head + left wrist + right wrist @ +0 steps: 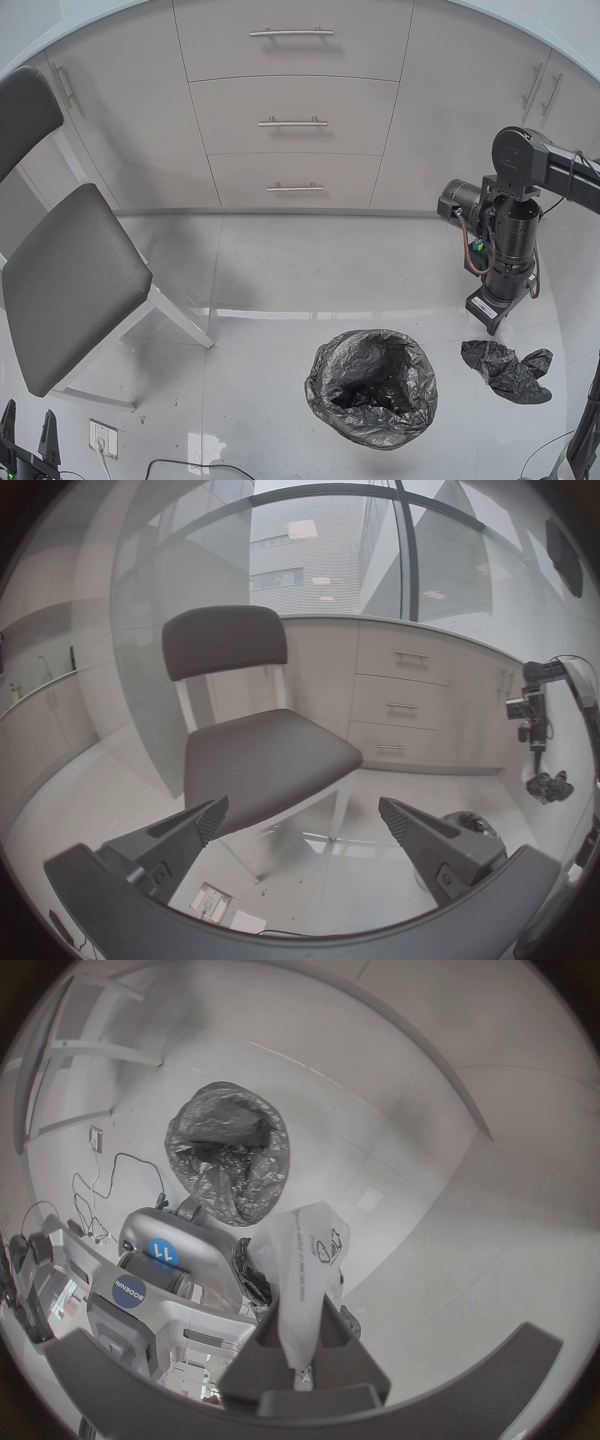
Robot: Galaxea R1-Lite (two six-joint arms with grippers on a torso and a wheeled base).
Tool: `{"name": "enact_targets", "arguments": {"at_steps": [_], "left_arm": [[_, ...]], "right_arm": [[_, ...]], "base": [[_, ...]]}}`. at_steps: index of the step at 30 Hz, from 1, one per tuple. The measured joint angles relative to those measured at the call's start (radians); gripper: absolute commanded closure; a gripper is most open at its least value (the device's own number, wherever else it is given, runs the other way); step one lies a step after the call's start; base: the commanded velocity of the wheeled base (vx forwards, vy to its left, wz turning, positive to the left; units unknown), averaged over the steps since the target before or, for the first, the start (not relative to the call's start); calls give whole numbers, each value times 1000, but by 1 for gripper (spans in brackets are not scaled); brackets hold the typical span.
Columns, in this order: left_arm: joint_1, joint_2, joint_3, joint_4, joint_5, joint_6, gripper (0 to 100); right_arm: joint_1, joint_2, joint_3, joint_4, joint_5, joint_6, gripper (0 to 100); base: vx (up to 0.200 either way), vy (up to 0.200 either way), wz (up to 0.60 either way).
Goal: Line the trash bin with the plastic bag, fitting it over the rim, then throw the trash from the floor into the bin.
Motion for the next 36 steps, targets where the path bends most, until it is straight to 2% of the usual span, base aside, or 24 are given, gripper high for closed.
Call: {"name": "enact_targets", "arguments": {"at_steps": [3, 8, 11, 15, 20, 26, 29, 33, 36], "left_arm": [[0, 0, 0, 2, 51, -20, 0], [0, 0, 0, 2, 68, -41, 0], [0, 0, 0, 1, 44, -40, 0], [0, 0, -1, 0, -38, -37, 0], [0, 0, 0, 0, -49, -25, 0], [0, 0, 1, 5, 20, -51, 0], [0, 0, 0, 6, 26, -11, 0], [0, 0, 0, 0, 24, 123, 0], [0, 0, 1, -1, -8, 171, 0]], "right_arm": [[36, 2, 0, -3, 5, 2, 100], [83, 12, 0, -40, 51, 23, 100], [99, 22, 0, -104, 72, 43, 100], [113, 39, 0, -187, 79, 58, 100], [127, 68, 0, -318, 84, 93, 100], [181, 123, 0, -418, 83, 160, 100], [204, 147, 0, -429, 83, 165, 100], [218, 176, 0, -446, 83, 164, 100], [226, 196, 0, -455, 83, 164, 100]], "base": [[0, 0, 0], [0, 0, 0], [0, 0, 0], [0, 0, 0], [0, 0, 0], [0, 0, 0], [0, 0, 0], [0, 0, 0], [0, 0, 0]]}}
